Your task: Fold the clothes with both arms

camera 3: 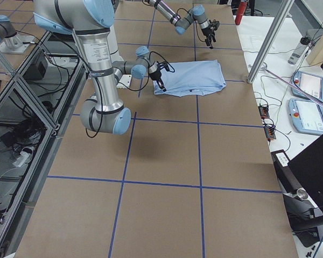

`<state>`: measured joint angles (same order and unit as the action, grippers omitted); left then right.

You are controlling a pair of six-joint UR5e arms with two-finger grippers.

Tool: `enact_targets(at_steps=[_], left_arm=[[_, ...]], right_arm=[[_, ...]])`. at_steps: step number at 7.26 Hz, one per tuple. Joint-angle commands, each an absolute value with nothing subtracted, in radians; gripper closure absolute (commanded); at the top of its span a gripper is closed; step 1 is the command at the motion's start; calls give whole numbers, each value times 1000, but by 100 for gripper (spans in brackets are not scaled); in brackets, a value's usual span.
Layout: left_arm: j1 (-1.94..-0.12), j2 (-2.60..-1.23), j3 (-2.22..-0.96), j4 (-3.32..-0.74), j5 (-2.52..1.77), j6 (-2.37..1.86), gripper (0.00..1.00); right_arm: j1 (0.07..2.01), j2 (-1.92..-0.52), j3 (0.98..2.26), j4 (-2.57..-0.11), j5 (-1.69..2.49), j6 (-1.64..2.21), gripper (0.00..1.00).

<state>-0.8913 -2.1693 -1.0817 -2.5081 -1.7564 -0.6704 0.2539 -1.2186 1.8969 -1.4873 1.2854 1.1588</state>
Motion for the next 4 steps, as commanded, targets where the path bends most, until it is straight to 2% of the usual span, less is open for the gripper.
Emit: enact_targets(at_steps=[1, 2, 3, 4], left_arm=[[-891, -2169, -1081, -2508, -1756, -670, 0], [-891, -2171, -1081, -2508, -1756, -670, 0], [-890, -2171, -1081, -2508, -1756, -670, 0], [-890, -2171, -1084, -2508, -1756, -670, 0]], right_arm=[[229, -1246, 1910, -1483, 1278, 1308, 100], [210, -1243, 1902, -1482, 1276, 1316, 27], [209, -1235, 1899, -1480, 1273, 1315, 0], [233, -1227, 1916, -1477, 1281, 1306, 0]])
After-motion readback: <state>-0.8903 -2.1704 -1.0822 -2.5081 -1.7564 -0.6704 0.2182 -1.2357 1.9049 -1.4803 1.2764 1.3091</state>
